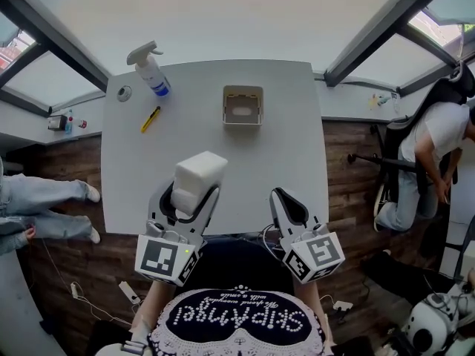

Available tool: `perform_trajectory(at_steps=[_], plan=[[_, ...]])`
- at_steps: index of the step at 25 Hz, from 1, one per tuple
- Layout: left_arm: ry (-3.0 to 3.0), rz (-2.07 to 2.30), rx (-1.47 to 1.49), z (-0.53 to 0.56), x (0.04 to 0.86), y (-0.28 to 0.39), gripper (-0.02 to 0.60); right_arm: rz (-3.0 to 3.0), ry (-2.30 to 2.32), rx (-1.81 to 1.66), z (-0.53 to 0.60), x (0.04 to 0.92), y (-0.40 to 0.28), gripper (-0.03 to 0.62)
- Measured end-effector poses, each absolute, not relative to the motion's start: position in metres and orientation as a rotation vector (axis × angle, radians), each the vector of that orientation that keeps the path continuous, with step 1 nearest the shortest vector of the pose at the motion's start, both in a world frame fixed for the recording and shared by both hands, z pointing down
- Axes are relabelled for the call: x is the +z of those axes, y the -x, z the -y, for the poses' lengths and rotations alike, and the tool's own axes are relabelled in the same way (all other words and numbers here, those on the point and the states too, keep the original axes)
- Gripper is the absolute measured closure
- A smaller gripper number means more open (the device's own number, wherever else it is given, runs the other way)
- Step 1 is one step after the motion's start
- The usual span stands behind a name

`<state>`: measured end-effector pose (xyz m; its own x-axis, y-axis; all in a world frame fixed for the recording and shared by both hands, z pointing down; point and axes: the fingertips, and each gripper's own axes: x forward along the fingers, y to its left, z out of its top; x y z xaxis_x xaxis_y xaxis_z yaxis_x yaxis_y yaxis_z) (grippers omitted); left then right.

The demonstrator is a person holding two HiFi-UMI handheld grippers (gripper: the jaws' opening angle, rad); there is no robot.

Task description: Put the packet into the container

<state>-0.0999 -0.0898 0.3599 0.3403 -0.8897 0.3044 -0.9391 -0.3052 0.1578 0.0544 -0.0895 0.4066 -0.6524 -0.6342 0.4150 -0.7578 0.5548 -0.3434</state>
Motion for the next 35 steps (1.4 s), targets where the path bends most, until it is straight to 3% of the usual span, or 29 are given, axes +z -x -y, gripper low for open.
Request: perform_trajectory(at_steps=[12, 35], plan=[[-2.399, 1.654, 0.175, 0.117, 0.343, 0.1, 0.293, 2.547, -0.991, 0.794, 0.078, 0.419, -0.028, 0.565], [-2.443, 1.669, 0.186, 0.209, 0.359, 0.076, 0.295, 2.515, -1.026, 0.864, 0.092, 0.43, -0.048, 0.565]])
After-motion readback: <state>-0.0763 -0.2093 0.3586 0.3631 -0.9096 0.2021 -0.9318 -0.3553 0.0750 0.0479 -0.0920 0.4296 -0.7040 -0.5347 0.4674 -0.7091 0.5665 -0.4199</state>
